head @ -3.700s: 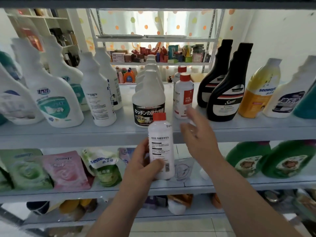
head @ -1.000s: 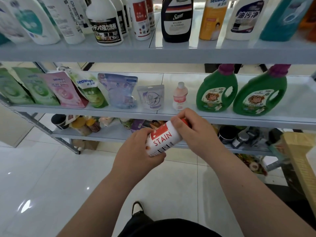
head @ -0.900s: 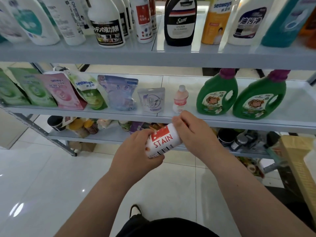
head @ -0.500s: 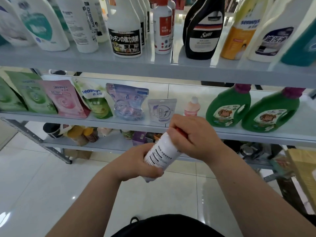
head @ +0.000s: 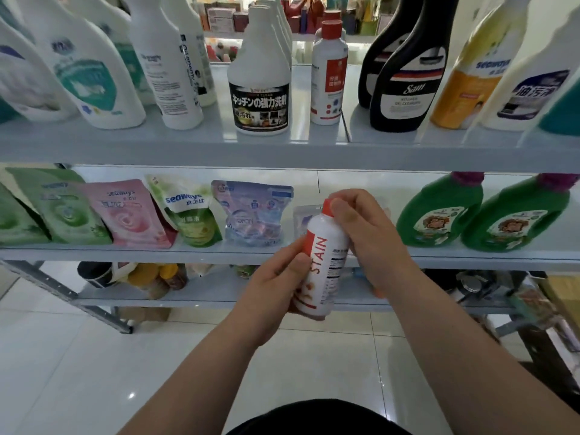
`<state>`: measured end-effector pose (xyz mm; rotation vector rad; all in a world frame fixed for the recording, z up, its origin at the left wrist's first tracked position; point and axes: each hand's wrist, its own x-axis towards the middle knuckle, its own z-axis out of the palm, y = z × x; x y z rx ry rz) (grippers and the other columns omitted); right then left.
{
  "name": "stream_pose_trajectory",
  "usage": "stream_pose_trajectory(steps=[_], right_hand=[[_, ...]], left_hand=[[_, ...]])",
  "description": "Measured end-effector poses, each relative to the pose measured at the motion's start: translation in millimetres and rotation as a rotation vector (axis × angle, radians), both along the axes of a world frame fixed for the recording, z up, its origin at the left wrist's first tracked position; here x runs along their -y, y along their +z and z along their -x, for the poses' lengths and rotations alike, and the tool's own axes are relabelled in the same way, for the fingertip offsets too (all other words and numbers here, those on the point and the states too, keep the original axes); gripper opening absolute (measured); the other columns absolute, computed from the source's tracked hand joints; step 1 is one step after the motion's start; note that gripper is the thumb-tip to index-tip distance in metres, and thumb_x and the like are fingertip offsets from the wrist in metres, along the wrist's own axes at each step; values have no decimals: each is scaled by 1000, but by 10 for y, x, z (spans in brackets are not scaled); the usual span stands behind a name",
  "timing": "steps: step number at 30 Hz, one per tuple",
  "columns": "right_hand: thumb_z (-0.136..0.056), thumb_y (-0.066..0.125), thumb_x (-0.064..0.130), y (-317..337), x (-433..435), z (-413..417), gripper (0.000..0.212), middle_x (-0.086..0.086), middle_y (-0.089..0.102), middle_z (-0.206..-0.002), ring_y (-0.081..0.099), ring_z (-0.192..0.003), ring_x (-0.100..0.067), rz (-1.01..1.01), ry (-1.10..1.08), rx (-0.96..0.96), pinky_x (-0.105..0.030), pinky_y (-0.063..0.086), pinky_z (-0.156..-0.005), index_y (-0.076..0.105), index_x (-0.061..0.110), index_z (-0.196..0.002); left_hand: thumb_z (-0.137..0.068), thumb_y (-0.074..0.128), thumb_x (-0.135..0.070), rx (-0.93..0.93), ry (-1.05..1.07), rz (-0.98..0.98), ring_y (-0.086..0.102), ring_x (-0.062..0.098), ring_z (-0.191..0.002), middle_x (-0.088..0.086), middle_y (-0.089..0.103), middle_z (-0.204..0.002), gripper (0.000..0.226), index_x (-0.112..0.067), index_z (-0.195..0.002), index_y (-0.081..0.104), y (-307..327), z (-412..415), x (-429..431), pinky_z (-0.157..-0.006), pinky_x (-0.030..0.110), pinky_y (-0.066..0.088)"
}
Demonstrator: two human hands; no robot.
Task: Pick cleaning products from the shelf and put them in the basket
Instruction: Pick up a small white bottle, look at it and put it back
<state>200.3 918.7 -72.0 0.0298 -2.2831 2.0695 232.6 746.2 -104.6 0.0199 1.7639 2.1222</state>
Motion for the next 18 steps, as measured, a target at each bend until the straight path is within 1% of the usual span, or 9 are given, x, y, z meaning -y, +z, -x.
stream_pose_trajectory(steps=[1, 3, 5, 6, 8, 10, 14, 16, 18], right_hand=[[-75, 63, 66, -18, 34, 6, 45, 13, 71, -101, 71, -96, -11, 33, 32, 2, -41, 60, -88, 64, 37, -110], [-79, 63, 64, -49, 102, 4, 52, 13, 70, -116, 70, -110, -14, 106, 57, -6, -40, 58, -94, 60, 40, -125], [-83, 66, 59, -65, 166, -10, 56, 13, 69, -125, 67, -119, -14, 93, 58, -40, -39, 58, -97, 53, 42, -135], [-84, 69, 57, -74, 198, -19, 61, 13, 68, -128, 66, -121, -14, 71, 54, -44, -40, 58, -98, 49, 43, -139], [-81, 74, 55, -78, 241, -24, 72, 10, 67, -131, 65, -123, -16, 53, 26, -42, -46, 56, -101, 44, 43, -145], [-77, 76, 55, -26, 231, -6, 77, 10, 66, -132, 64, -124, -17, 40, -28, -61, -50, 55, -103, 43, 43, -145], [-74, 76, 56, 169, 96, 105, 81, 11, 68, -129, 66, -120, -12, -35, -122, -148, -42, 59, -99, 44, 39, -146], [-77, 77, 51, 260, 30, 205, 78, 10, 69, -127, 67, -118, -12, -42, -156, -203, -39, 59, -97, 45, 37, -147], [-79, 77, 45, 339, -19, 344, 77, 11, 70, -123, 69, -115, -11, -41, -176, -254, -33, 61, -91, 44, 36, -148]], left_hand=[[-97, 59, -41, -35, 29, -8, 71, 27, -112, -6, 73, -121, 27, -59, -113, 70, 16, 41, 38, -83, 59, 61], [-107, 51, -23, -101, 59, 0, 68, 25, -118, -8, 69, -129, 42, -60, -121, 66, 40, 138, 104, -91, 58, 58], [-107, 47, -13, -149, 81, -44, 70, 24, -116, -9, 67, -133, 51, -57, -128, 63, 74, 246, 134, -87, 55, 61], [-106, 47, -13, -177, 87, -55, 70, 20, -115, -10, 67, -133, 52, -57, -129, 62, 105, 296, 135, -86, 52, 61], [-103, 50, -19, -264, 76, -17, 68, 13, -119, -12, 65, -135, 51, -59, -133, 58, 189, 381, 114, -94, 48, 59], [-95, 52, -26, -337, 34, 18, 65, 13, -123, -9, 63, -137, 52, -62, -134, 55, 277, 454, 53, -100, 47, 56], [-90, 59, -35, -400, -33, 4, 65, 12, -122, -11, 61, -138, 51, -67, -129, 53, 460, 581, -109, -97, 45, 58], [-92, 58, -37, -465, -59, -4, 64, 11, -122, -11, 60, -138, 49, -69, -129, 51, 567, 682, -166, -97, 42, 59], [-93, 57, -36, -503, -82, 3, 63, 13, -125, -10, 61, -139, 50, -68, -131, 51, 686, 815, -194, -101, 45, 56]])
